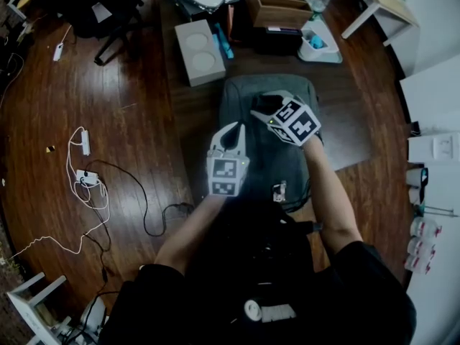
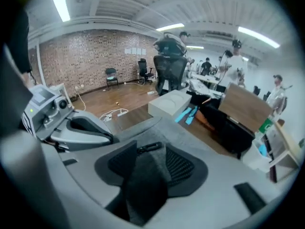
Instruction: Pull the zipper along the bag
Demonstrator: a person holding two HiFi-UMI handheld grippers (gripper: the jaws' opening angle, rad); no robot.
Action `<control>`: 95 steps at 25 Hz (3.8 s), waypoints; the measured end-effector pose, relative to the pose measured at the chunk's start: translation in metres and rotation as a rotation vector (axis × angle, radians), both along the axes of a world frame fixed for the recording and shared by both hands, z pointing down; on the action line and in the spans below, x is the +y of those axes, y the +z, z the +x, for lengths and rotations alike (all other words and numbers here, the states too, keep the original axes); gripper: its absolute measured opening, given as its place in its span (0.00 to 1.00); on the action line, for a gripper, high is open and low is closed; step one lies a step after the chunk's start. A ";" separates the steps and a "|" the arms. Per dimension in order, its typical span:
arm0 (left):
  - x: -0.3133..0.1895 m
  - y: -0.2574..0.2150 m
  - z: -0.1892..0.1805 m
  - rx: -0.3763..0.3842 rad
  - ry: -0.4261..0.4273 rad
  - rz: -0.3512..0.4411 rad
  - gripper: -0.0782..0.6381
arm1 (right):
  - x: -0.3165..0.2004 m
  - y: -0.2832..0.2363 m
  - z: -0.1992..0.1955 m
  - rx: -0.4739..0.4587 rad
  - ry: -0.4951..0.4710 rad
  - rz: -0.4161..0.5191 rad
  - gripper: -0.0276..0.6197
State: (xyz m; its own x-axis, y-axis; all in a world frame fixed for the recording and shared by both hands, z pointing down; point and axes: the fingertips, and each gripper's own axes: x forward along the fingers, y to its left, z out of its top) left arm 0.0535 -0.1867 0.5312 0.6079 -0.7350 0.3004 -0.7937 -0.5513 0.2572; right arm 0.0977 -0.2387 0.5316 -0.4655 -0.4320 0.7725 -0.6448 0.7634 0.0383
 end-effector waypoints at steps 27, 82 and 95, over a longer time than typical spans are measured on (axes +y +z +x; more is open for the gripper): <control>-0.003 0.005 0.000 0.012 0.006 -0.011 0.10 | 0.012 -0.016 -0.015 0.193 -0.498 -0.113 0.18; 0.028 -0.016 0.005 -0.053 0.042 0.059 0.10 | 0.152 -0.008 -0.010 0.360 -0.334 0.155 0.06; 0.045 -0.014 0.026 -0.110 0.098 0.083 0.10 | 0.190 -0.004 -0.009 0.298 -0.309 0.113 0.06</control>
